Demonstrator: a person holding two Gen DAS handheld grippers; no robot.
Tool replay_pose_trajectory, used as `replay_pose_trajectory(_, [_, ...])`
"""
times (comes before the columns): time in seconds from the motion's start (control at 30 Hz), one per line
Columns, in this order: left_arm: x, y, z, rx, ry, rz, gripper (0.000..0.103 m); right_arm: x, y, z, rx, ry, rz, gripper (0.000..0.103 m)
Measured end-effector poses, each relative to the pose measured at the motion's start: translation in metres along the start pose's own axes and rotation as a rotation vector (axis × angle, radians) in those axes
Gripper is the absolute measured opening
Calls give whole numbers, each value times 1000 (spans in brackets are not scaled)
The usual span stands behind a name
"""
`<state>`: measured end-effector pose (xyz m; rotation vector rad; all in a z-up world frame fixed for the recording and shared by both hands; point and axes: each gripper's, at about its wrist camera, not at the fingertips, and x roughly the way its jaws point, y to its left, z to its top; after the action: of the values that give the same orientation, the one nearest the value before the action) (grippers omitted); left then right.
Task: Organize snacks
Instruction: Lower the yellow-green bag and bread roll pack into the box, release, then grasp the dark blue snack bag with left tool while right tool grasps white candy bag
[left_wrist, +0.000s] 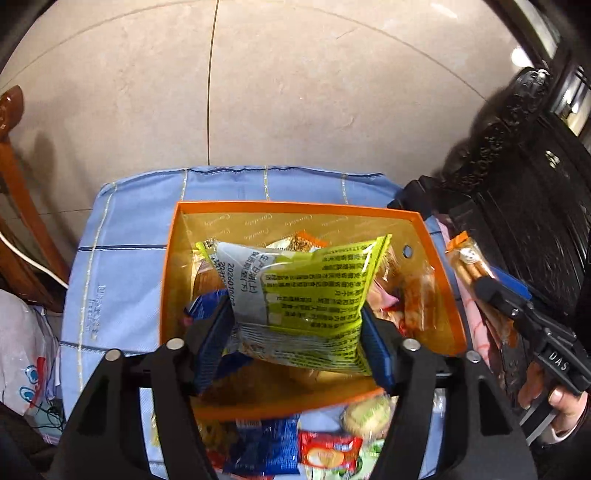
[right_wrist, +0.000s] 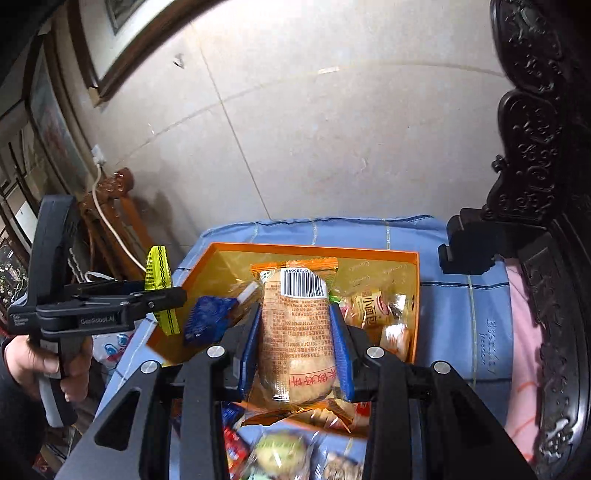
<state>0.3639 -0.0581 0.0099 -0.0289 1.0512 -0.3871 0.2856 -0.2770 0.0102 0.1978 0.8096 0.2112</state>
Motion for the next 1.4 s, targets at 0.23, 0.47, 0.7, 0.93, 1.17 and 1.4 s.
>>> replay_pose_trajectory(0.23, [41, 10, 7, -54, 73, 53, 85, 42, -16, 0, 96, 14, -43, 83])
replay_pose_trajectory(0.47, [35, 16, -2, -43, 86, 91, 93, 36, -18, -23, 135, 37, -19, 86])
replay_pose_trajectory(0.7, [11, 20, -26, -52, 89, 103, 93, 5, -14, -51, 138, 62, -22, 88])
replay_pose_trajectory(0.93, [-15, 26, -69, -66, 110, 119, 93, -27, -11, -87, 119, 103, -68, 90])
replay_pose_trajectory(1.17, [-17, 47, -126, -121, 191, 139, 94, -20, -22, -140, 87, 232, -228, 90])
replay_pose_trajectory(1.4, [-18, 59, -172, -163, 262, 163, 94, 28, -21, -174, 23, 347, -301, 90])
